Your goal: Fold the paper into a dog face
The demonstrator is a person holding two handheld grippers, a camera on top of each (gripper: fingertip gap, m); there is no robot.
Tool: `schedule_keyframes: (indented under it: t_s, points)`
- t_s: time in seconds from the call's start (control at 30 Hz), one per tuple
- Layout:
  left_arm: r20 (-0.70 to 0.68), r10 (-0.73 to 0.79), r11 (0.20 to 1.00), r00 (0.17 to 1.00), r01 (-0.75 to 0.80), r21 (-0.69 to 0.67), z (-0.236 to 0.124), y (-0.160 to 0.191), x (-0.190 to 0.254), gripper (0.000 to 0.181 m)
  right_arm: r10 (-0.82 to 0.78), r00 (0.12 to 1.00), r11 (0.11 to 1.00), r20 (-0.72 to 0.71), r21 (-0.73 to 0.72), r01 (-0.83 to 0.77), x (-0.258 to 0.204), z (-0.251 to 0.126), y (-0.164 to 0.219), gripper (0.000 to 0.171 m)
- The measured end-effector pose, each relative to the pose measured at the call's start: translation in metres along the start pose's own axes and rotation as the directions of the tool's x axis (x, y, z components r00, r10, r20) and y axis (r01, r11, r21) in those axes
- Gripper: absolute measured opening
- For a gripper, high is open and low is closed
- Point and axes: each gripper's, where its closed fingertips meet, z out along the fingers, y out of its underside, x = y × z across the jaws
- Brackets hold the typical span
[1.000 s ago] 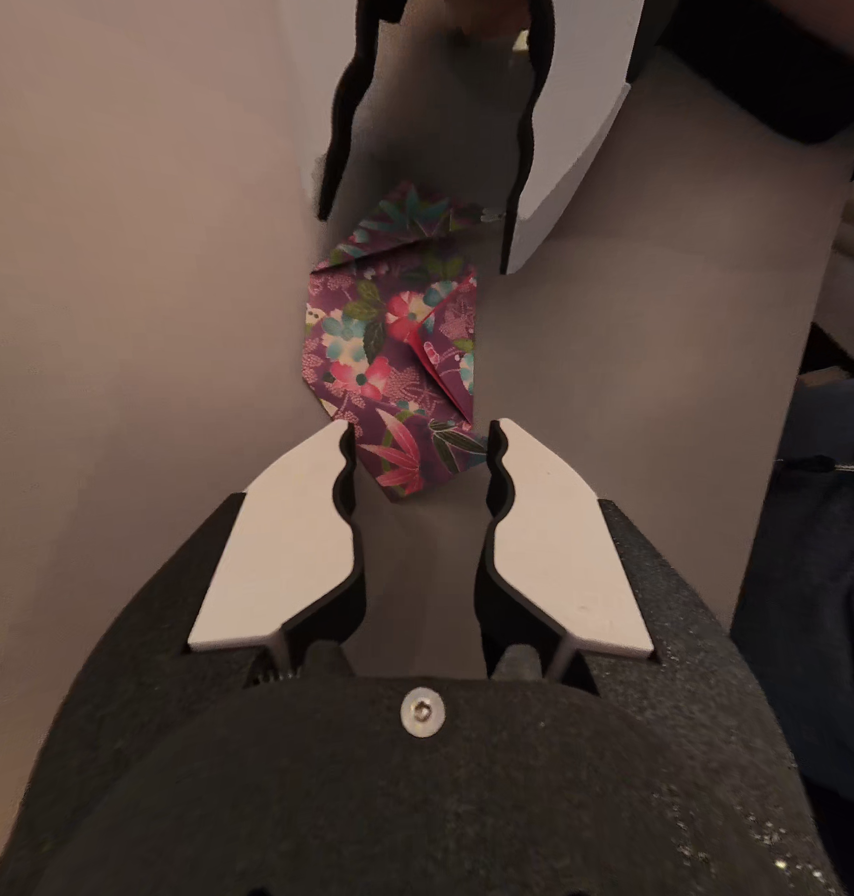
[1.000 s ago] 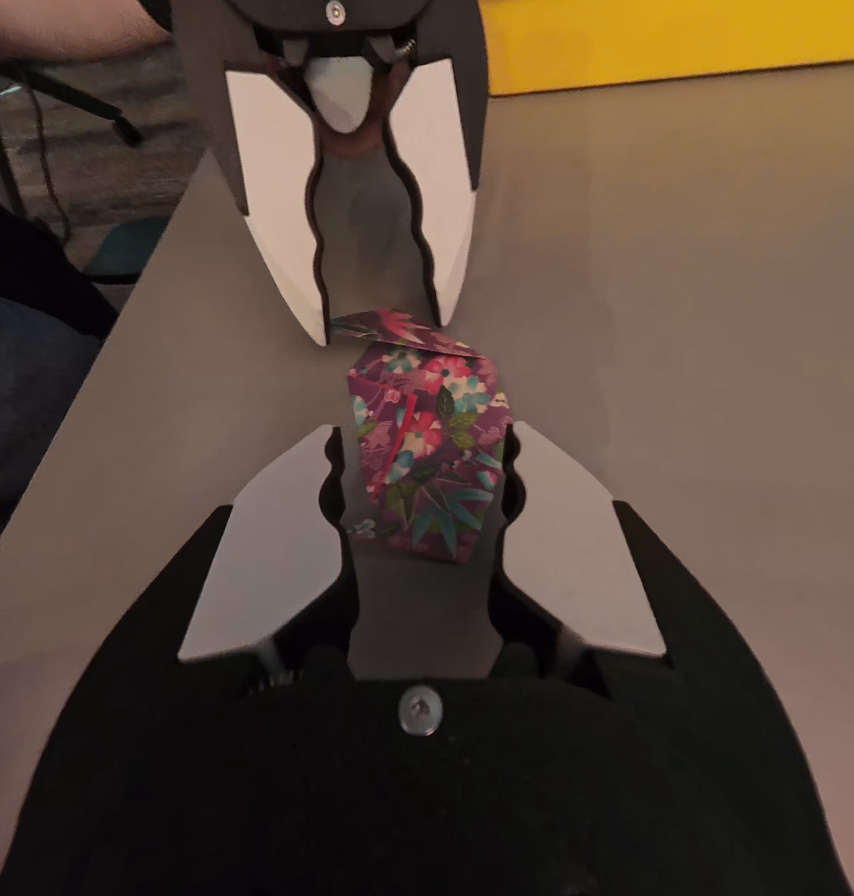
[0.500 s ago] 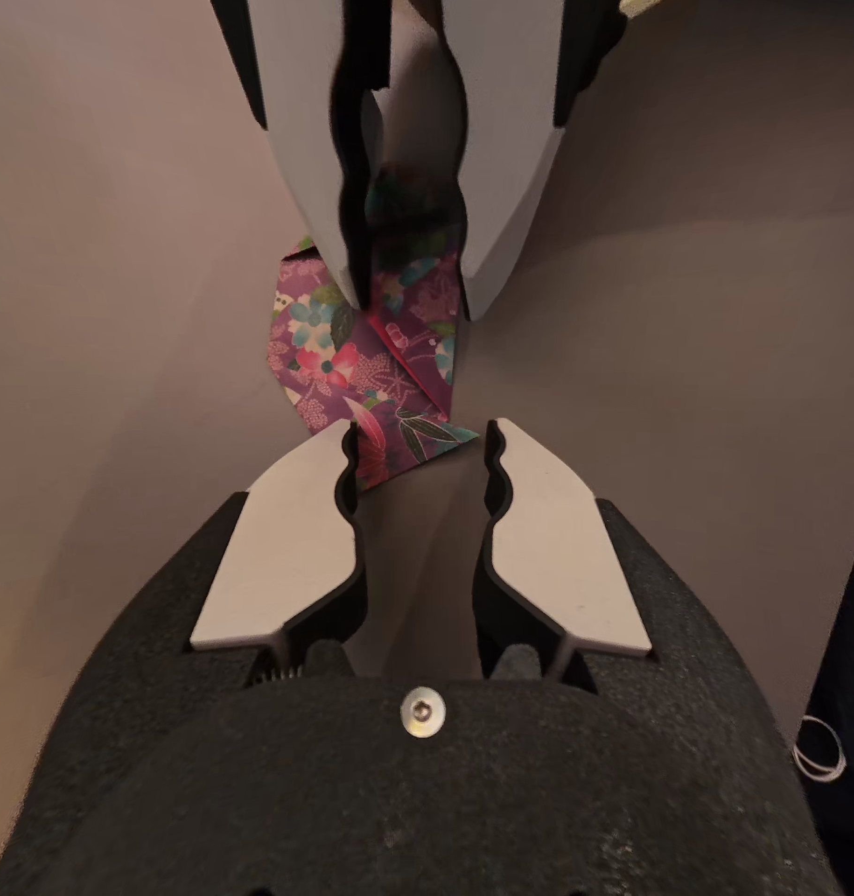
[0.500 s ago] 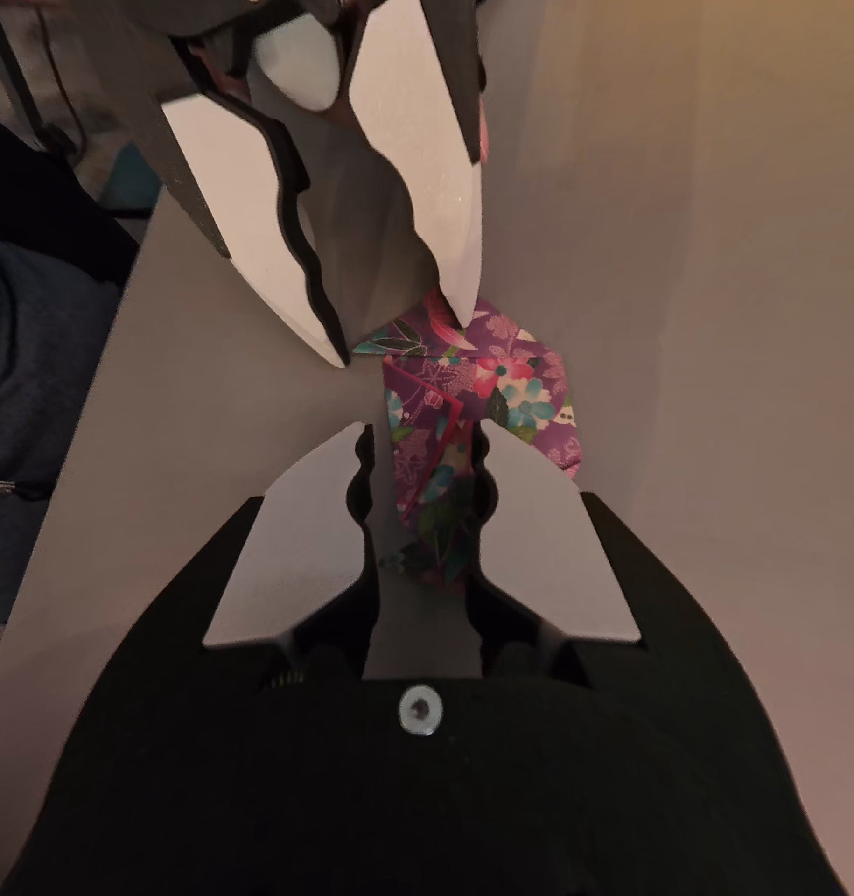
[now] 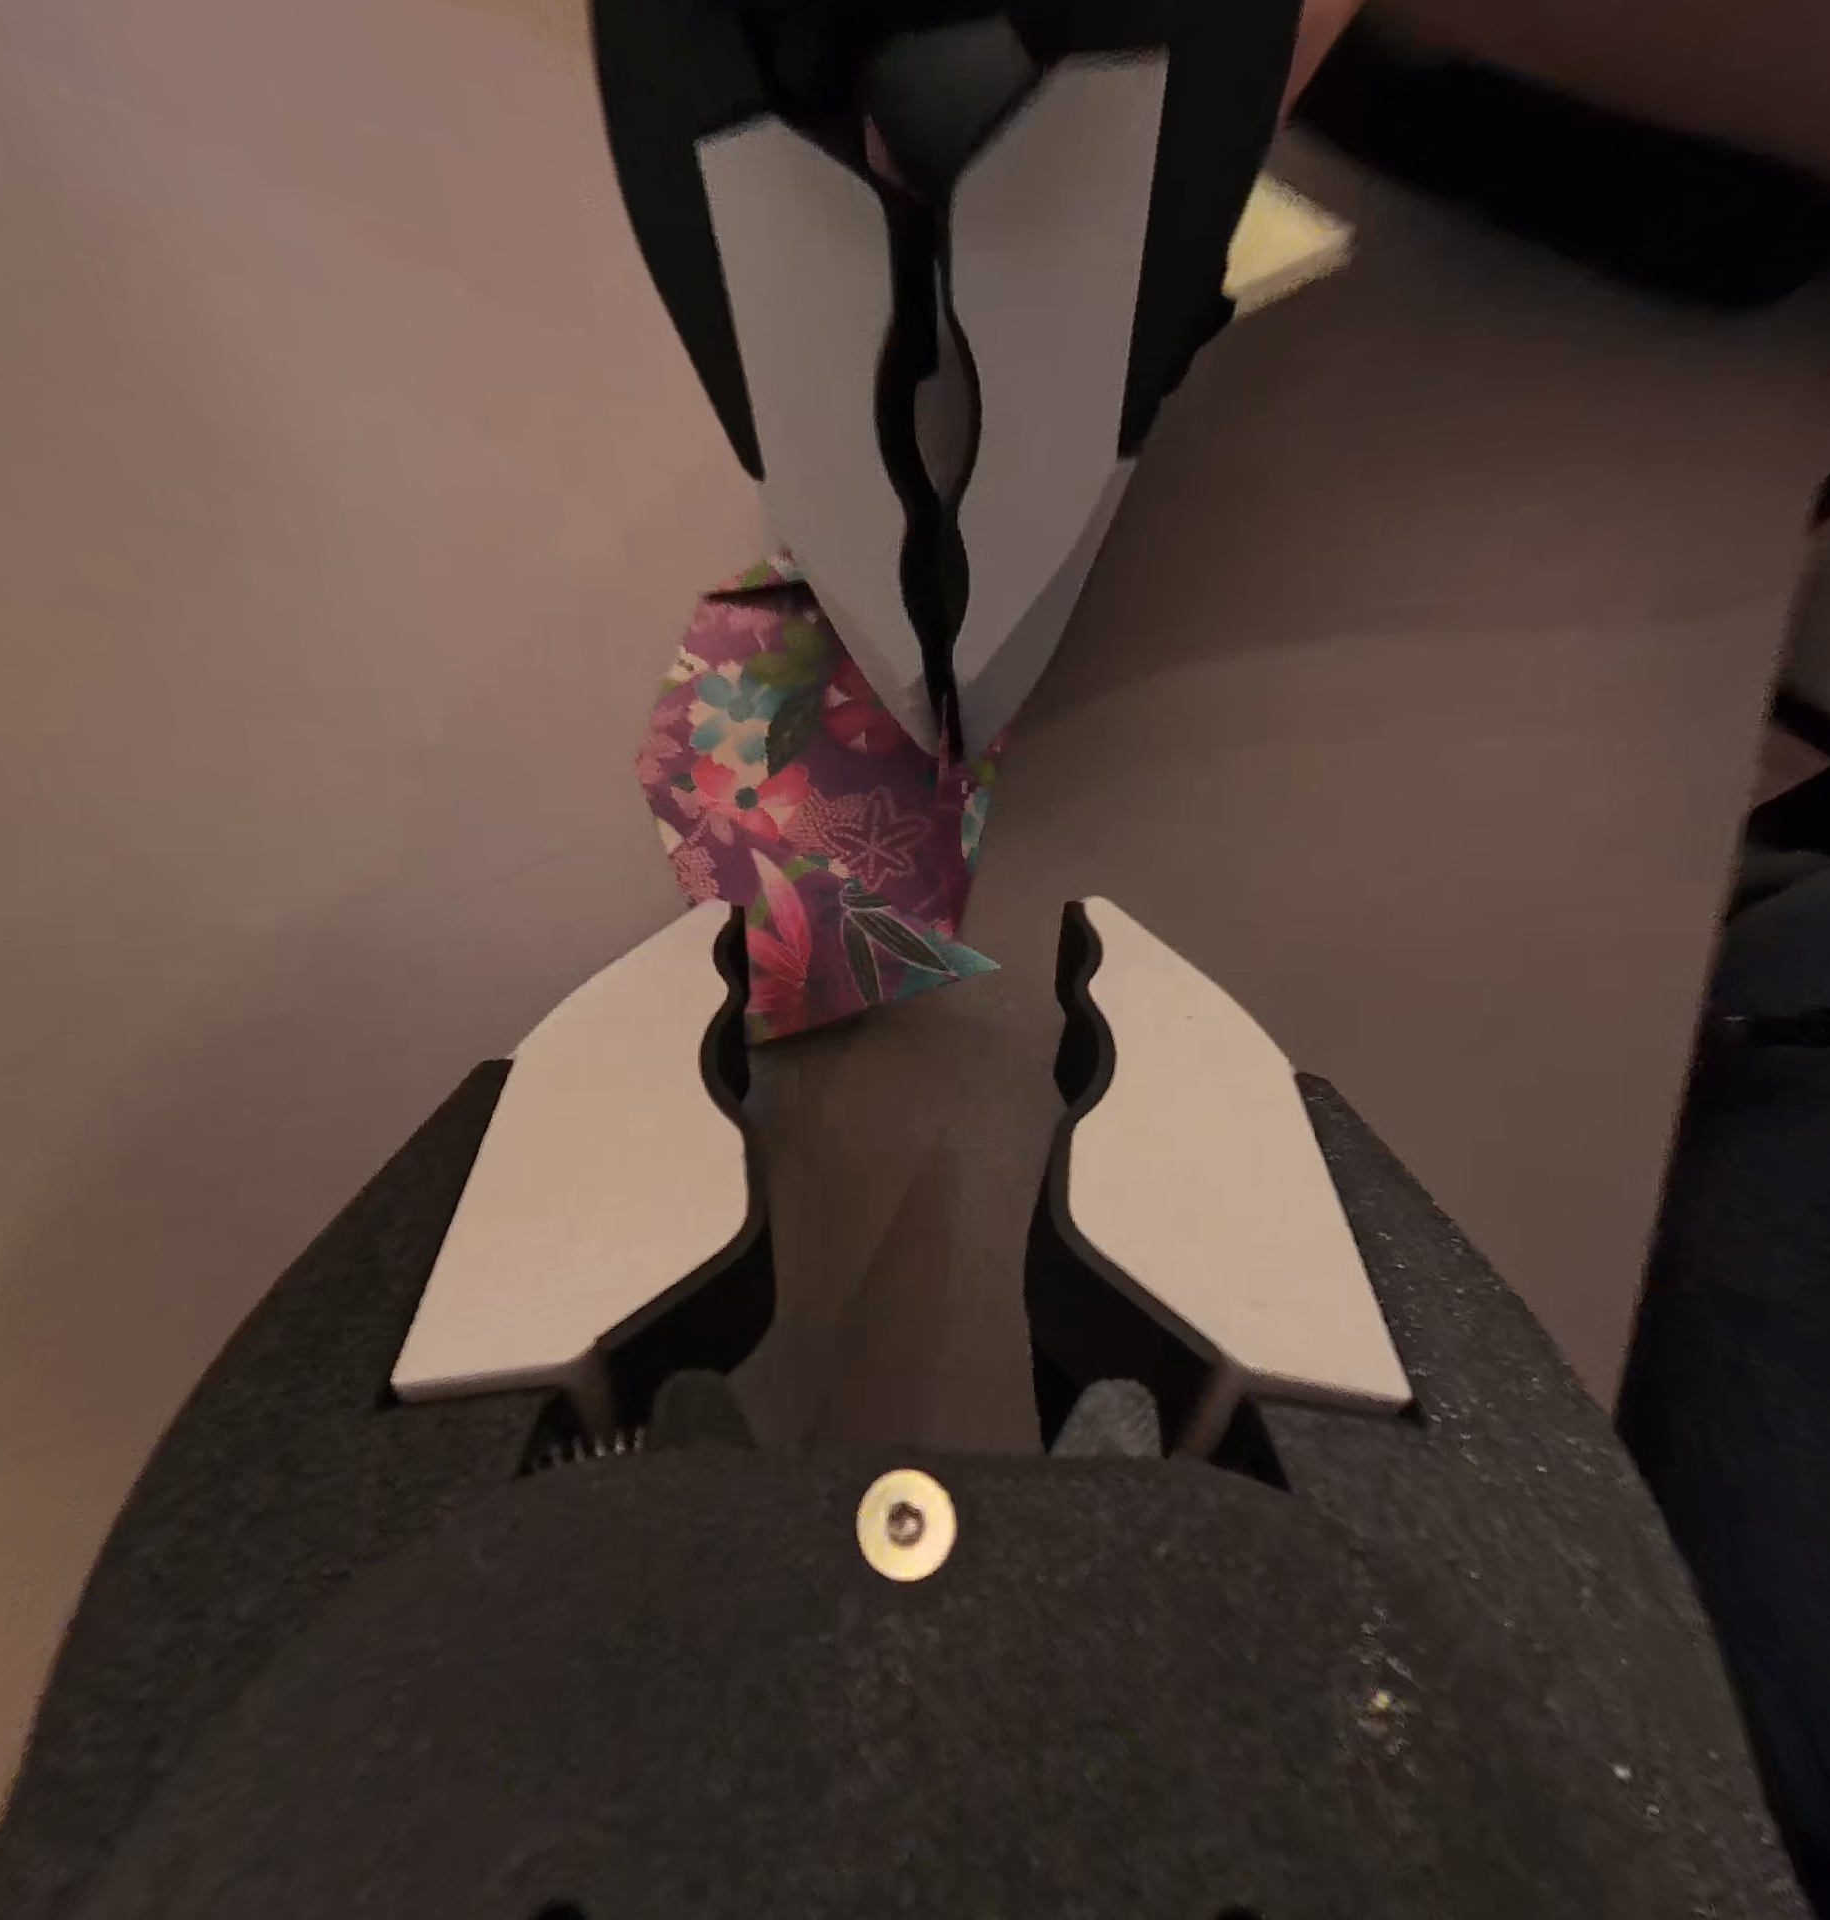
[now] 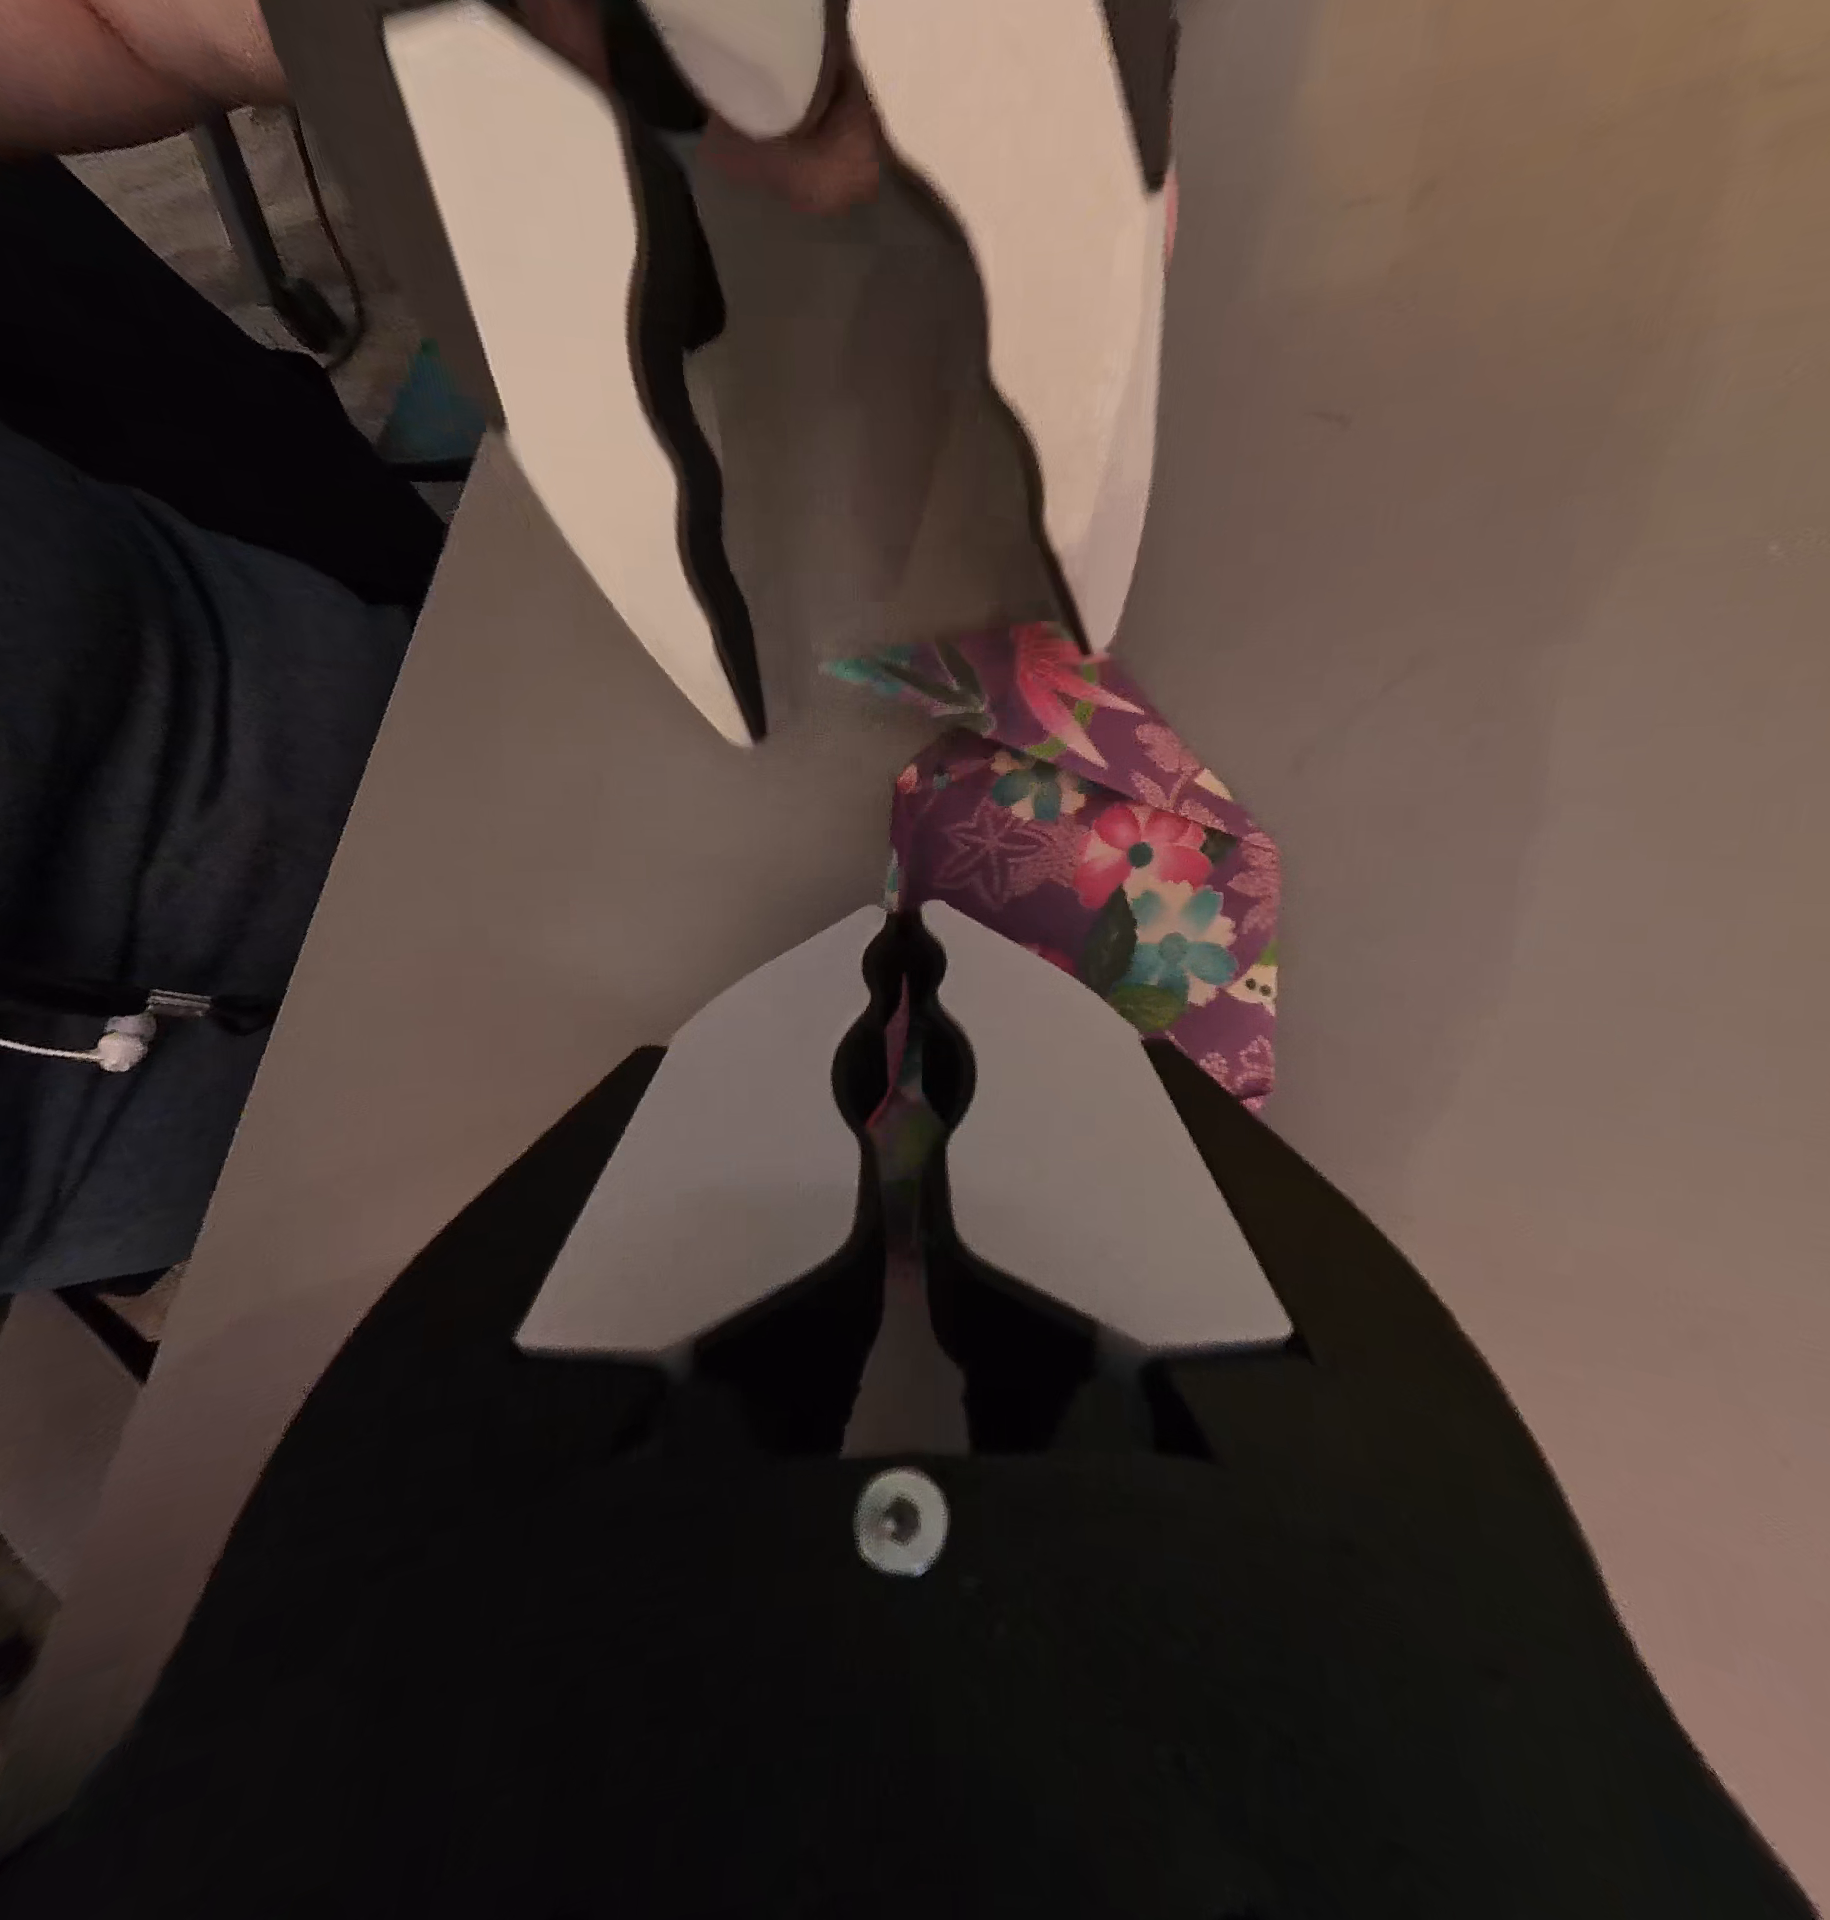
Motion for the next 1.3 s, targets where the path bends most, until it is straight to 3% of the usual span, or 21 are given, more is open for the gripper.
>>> schedule_keyframes:
  t_s: [0.23, 0.5, 0.63, 0.7, 0.73, 0.77, 0.8, 0.93, 1.03, 1.13, 1.3]
  points:
    - [-0.155, -0.145, 0.987, 0.977, 0.155, 0.05, -0.023, -0.017, -0.013, 0.061, -0.274, 0.944, 0.959, -0.185, 0.02, 0.283, -0.011, -0.02, -0.016, 0.001]
    - [-0.314, -0.286, 0.948, 0.905, 0.315, 0.045, -0.026, -0.036, -0.023, 0.061, -0.588, 0.666, 0.792, -0.46, -0.162, 0.588, -0.018, -0.039, -0.028, 0.001]
    - [-0.483, -0.314, 0.926, 0.817, 0.375, 0.032, -0.028, -0.051, -0.008, 0.026, -0.625, 0.59, 0.756, -0.51, -0.207, 0.621, -0.016, -0.041, -0.032, 0.001]
    - [-0.525, -0.33, 0.92, 0.785, 0.392, 0.009, -0.028, -0.054, -0.005, 0.008, -0.597, 0.613, 0.779, -0.517, -0.193, 0.596, -0.01, -0.041, -0.03, 0.002]
    - [-0.508, -0.312, 0.926, 0.803, 0.377, 0.027, -0.027, -0.056, -0.007, 0.0, -0.57, 0.626, 0.794, -0.532, -0.159, 0.587, -0.008, -0.043, -0.032, 0.01]
    - [-0.466, -0.277, 0.938, 0.84, 0.342, 0.061, -0.026, -0.056, -0.012, 0.0, -0.537, 0.648, 0.811, -0.541, -0.119, 0.572, -0.007, -0.047, -0.035, 0.024]
    - [-0.412, -0.237, 0.95, 0.88, 0.298, 0.091, -0.026, -0.056, -0.018, 0.0, -0.5, 0.68, 0.828, -0.536, -0.064, 0.557, -0.008, -0.052, -0.037, 0.029]
    - [-0.353, -0.17, 0.97, 0.92, 0.22, 0.104, -0.038, -0.058, -0.022, 0.0, -0.325, 0.798, 0.8, -0.507, 0.303, 0.518, -0.027, -0.102, -0.064, 0.035]
    - [-0.331, -0.106, 0.983, 0.938, 0.149, 0.106, -0.045, -0.062, -0.021, 0.0, -0.093, 0.874, 0.783, -0.476, 0.508, 0.36, -0.004, -0.137, -0.063, 0.037]
    - [-0.324, -0.044, 0.993, 0.945, 0.078, 0.09, -0.048, -0.064, -0.016, 0.0, 0.003, 0.935, 0.808, -0.356, 0.552, 0.207, 0.009, -0.133, -0.049, 0.045]
    - [-0.352, 0.026, 0.998, 0.936, -0.006, 0.058, -0.046, -0.066, -0.005, 0.0, -0.053, 0.979, 0.863, -0.195, 0.485, 0.143, -0.009, -0.107, -0.043, 0.042]
